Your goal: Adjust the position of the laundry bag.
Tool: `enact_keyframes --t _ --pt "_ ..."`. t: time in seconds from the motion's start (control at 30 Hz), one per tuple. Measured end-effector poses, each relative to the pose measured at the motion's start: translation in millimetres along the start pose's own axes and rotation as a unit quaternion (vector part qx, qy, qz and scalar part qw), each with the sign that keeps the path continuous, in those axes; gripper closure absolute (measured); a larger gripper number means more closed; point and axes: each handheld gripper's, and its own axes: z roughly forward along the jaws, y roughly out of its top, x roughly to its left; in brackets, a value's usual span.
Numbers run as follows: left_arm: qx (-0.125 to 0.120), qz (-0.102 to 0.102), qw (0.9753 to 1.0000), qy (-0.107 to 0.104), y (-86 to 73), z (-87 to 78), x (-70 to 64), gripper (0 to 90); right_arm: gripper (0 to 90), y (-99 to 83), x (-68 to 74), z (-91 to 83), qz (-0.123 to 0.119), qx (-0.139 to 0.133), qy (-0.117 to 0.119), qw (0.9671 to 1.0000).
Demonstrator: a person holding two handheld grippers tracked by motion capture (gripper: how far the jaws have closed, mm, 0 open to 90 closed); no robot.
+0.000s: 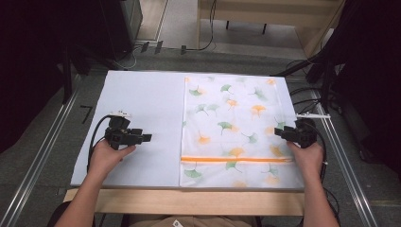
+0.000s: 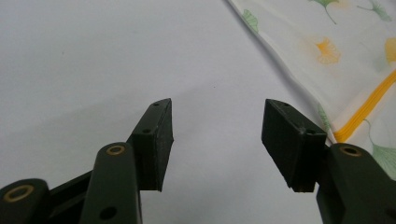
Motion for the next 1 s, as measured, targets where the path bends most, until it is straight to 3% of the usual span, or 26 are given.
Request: enact_keyframes --t 0.23,0.53,1.0 --pt "0.013 0.012 0.9998 -0.006 1.1 4.1 0.4 43.1 47.7 -0.6 2.4 -1.1 -0.008 -0.003 0.004 1.0" --pt "0.011 0.015 0.9998 -0.002 3.8 3.7 -4.6 42.9 44.3 -1.0 5.7 0.5 -0.013 0.0 0.009 0.9999" --pt "0.01 0.026 0.9995 -0.013 8.8 7.4 -11.8 42.9 41.1 -4.1 11.0 3.1 -0.028 0.012 0.009 0.9995"
